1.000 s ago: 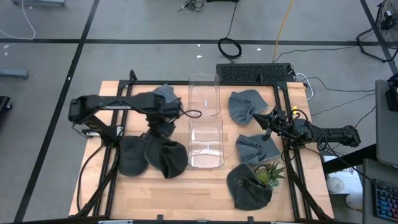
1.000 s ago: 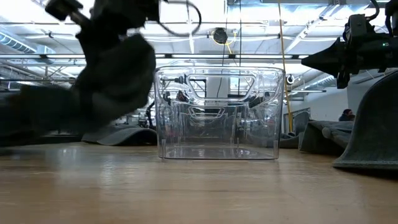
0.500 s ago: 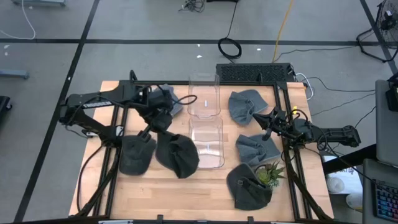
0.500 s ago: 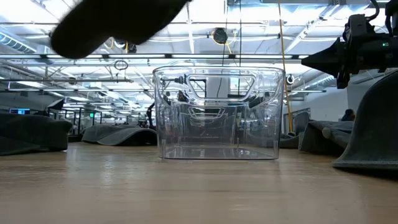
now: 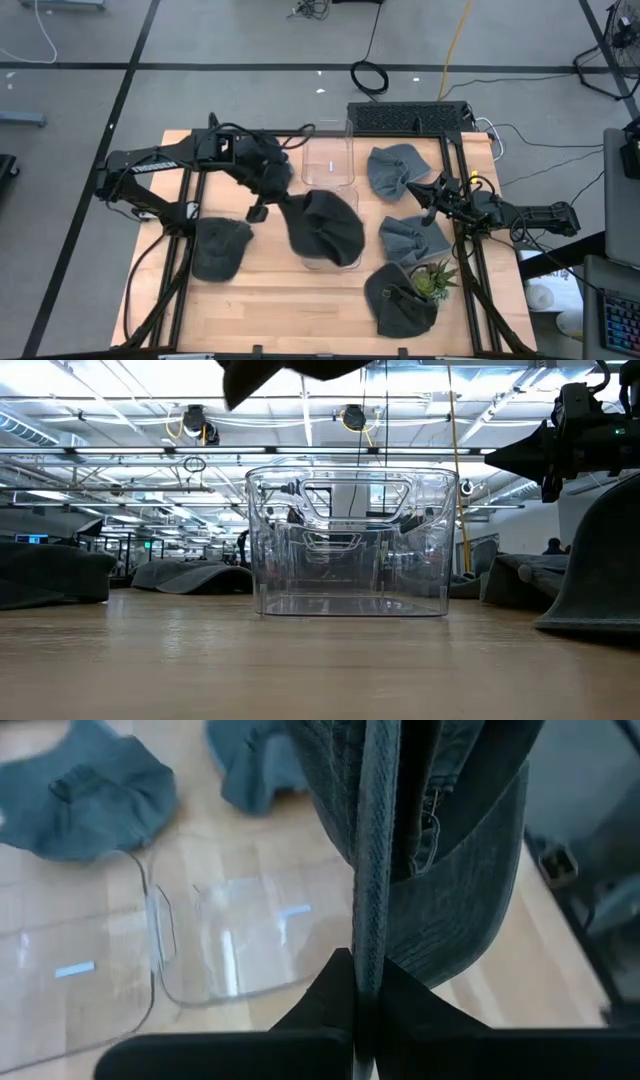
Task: Pick & Place hat
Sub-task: Put the top right black cap into the top transparent bin
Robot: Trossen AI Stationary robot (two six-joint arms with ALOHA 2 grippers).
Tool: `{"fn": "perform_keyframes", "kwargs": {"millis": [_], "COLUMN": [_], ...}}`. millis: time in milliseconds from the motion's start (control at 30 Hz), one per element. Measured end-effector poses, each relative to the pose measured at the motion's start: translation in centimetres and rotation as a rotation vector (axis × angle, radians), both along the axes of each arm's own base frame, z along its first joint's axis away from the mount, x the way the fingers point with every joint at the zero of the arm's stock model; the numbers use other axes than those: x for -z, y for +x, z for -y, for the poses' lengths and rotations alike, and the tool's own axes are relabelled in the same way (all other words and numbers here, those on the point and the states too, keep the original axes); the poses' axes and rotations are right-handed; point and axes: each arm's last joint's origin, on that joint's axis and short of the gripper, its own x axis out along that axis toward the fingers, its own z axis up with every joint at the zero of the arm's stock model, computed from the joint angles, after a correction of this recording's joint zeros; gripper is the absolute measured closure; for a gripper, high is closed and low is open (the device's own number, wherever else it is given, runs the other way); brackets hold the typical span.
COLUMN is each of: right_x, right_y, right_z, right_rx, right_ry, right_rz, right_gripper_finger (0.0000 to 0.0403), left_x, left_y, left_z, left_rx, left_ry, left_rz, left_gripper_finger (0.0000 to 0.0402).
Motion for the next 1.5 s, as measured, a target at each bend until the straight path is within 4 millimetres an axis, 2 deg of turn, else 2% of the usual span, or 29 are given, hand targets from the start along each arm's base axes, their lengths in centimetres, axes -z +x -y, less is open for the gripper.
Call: {"fn": "perform_keyframes", "kwargs": {"millis": [267, 500, 700, 933, 1300, 1400, 1500], "right_x": [0.0, 0.0, 0.0, -0.7, -1.4, -1.6, -2.2], "right_y": [0.0, 0.0, 0.0, -0.1, -0.2, -0.1, -0.1], "right_z": [0.0, 0.0, 0.0, 0.0, -0.1, -0.3, -0.3], "right_rx": [0.000, 0.004, 0.004, 0.003, -0.029, -0.103, -0.103], "right_ry": [0.000, -0.046, -0.043, -0.021, -0.005, -0.013, -0.042], "right_rz": [0.000, -0.022, -0.016, 0.068, 0.147, 0.156, 0.137], "right_gripper_finger": [0.0403, 0.0403, 0.0403, 0.0403, 0.0399, 0.0376, 0.0334], "left_x": [-1.6, -4.0, -5.9, -7.7, -8.0, -7.9, -7.9], "left_y": [1.5, 2.6, 3.1, 3.2, 3.1, 3.1, 3.2], "left_z": [-0.3, -0.4, -0.6, -0.6, -0.7, -0.7, -0.7], "left_rx": [-0.118, -0.154, -0.178, -0.175, -0.181, -0.184, -0.189], "left_ry": [-0.070, -0.126, -0.138, -0.132, -0.148, -0.155, -0.156], "left_rz": [0.192, 0.450, 0.650, 0.837, 0.861, 0.855, 0.856], "left_gripper_finger": [0.0394, 0.0394, 0.0394, 0.0394, 0.0394, 0.0394, 0.0394]}}
